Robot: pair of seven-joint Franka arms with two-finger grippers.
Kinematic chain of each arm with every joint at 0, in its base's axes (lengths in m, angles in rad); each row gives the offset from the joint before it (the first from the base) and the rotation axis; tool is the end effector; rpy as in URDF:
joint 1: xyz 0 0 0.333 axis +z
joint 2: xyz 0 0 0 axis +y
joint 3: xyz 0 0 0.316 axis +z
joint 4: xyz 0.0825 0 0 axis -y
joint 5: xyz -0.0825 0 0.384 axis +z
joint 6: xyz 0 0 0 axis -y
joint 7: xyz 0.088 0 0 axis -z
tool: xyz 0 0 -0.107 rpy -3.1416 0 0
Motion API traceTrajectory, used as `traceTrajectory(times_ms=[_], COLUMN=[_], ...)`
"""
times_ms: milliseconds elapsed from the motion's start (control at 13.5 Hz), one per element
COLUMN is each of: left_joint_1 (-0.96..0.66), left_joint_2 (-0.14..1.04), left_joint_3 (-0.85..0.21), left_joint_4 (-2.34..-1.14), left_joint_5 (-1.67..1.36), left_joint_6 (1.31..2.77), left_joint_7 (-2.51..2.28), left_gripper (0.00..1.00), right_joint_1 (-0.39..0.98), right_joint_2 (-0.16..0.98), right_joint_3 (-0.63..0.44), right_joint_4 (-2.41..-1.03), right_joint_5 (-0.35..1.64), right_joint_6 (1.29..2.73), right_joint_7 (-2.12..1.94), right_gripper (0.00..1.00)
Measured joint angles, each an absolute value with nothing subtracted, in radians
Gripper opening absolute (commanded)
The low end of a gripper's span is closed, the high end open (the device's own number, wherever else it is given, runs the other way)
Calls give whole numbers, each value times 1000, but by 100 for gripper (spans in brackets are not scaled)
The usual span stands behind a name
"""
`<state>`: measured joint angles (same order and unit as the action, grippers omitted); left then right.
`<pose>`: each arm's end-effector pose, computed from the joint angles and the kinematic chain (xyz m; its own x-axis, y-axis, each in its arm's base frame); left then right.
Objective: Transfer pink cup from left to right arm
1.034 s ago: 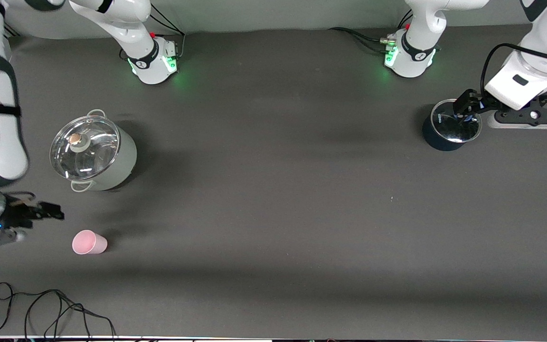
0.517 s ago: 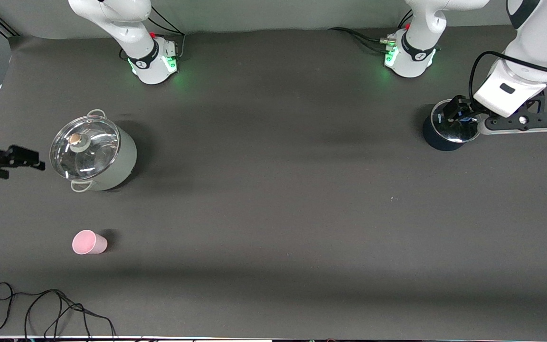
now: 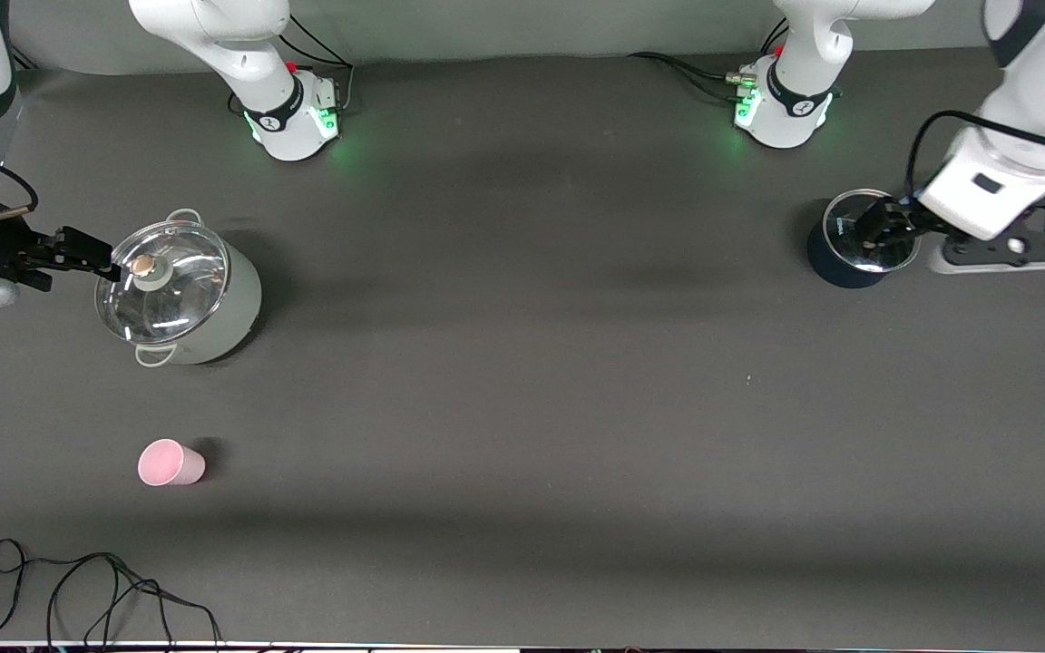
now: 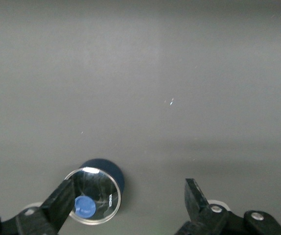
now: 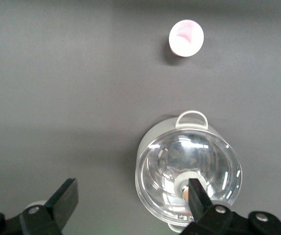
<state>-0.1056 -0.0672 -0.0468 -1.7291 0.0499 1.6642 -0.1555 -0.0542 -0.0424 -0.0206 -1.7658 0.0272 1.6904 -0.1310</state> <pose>0.5337 -0.0778 0.5943 0.9999 -0.0017 0.0102 -0.0011 -0.9987 -0.0518 0.5442 -0.0384 0.5656 0.9982 0.0530 -0.0291 0.0520 -0.9981 -0.0318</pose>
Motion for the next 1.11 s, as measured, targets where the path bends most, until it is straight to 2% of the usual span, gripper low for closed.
traceTrajectory(times_ms=[443,1108], left_joint_1=[-43,-42], left_joint_2=[-31,-10], left_joint_3=[-43,-44], left_joint_4=[-1669,-1642], left_joint_5=[23,24], left_joint_6=[1656,1613], left_joint_7=[-36,3], left_gripper=[100,100], right_joint_1=[-57,-42], right_joint_2=[42,52], right_joint_3=[-27,-46], right_joint_4=[-1629,-1606], right_joint_5=[27,27], right_joint_6=[1709,1701], right_joint_7=[-84,-73], right_gripper=[99,99])
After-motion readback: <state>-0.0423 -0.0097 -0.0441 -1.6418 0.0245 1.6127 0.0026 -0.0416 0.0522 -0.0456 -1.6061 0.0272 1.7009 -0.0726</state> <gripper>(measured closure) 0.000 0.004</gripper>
